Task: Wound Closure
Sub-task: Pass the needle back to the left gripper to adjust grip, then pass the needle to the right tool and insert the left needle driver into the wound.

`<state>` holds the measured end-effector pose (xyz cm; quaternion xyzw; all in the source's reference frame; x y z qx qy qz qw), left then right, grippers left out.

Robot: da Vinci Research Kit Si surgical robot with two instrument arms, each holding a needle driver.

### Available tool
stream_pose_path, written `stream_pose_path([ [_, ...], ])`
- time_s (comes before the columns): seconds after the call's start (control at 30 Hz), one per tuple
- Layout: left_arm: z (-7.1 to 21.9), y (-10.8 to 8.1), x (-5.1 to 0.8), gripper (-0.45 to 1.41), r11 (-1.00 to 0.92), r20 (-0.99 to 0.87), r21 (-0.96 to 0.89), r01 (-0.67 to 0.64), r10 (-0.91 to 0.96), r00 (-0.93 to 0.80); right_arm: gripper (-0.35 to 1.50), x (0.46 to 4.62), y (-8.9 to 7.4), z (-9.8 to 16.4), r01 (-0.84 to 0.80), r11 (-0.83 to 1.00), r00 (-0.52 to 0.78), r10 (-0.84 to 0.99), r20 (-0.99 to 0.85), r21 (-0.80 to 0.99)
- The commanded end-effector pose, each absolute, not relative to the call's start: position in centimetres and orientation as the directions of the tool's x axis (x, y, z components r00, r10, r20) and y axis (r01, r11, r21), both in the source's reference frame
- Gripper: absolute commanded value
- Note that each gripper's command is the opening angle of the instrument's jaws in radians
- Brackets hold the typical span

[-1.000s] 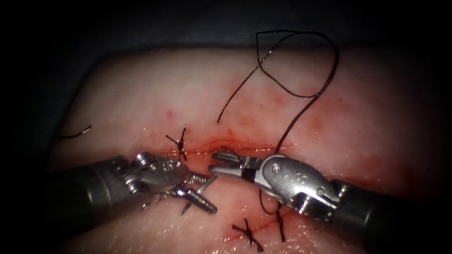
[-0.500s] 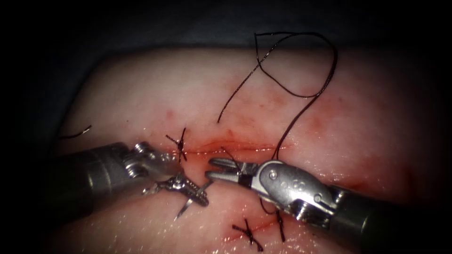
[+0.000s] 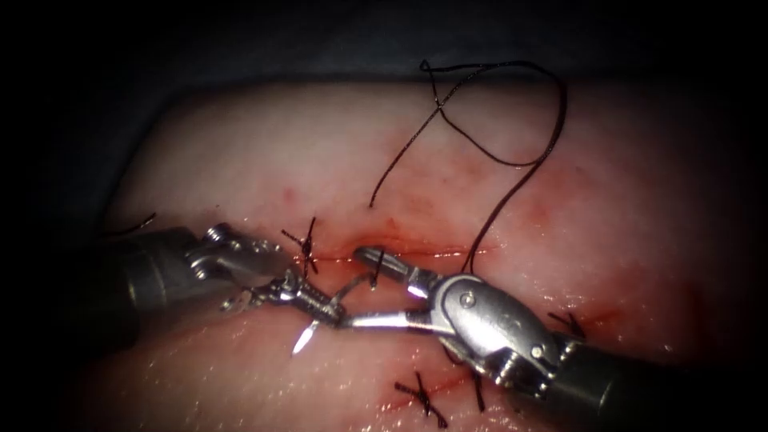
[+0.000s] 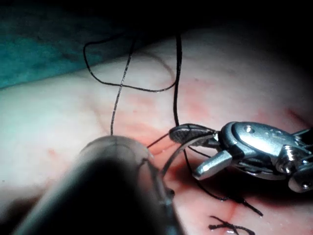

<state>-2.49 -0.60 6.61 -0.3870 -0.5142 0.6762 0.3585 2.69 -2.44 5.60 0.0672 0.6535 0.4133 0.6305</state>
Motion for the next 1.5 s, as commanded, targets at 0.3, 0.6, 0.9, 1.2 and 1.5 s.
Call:
stream_pose_path([
  [0.3, 6.65, -0.57, -2.55, -0.45, -0.214, -0.183, -0.976, -0.030, 0.895, -0.407, 0.41, 2.73, -2.39, 5.69, -0.471, 0.537, -0.311, 0.642, -0.701, 0.700],
  [0.6, 6.69, -0.56, -2.57, -0.45, -0.209, -0.191, -0.978, -0.004, 0.902, -0.388, 0.14, 2.88, -2.44, 5.67, -0.479, 0.500, -0.345, 0.649, -0.679, 0.721],
  [0.9, 6.70, -0.56, -2.54, -0.45, -0.207, -0.197, -0.978, 0.011, 0.909, -0.367, 0.37, 2.99, -2.48, 5.69, -0.485, 0.502, -0.345, 0.642, -0.684, 0.716],
  [1.2, 6.71, -0.57, -2.54, -0.45, -0.208, -0.199, -0.978, 0.015, 0.910, -0.363, -0.18, 3.01, -2.47, 5.66, -0.486, 0.499, -0.361, 0.633, -0.685, 0.717],
  [1.5, 6.70, -0.59, -2.56, -0.45, -0.217, -0.208, -0.976, 0.013, 0.911, -0.355, -0.35, 3.05, -2.48, 5.68, -0.535, 0.467, -0.341, 0.643, -0.686, 0.704],
])
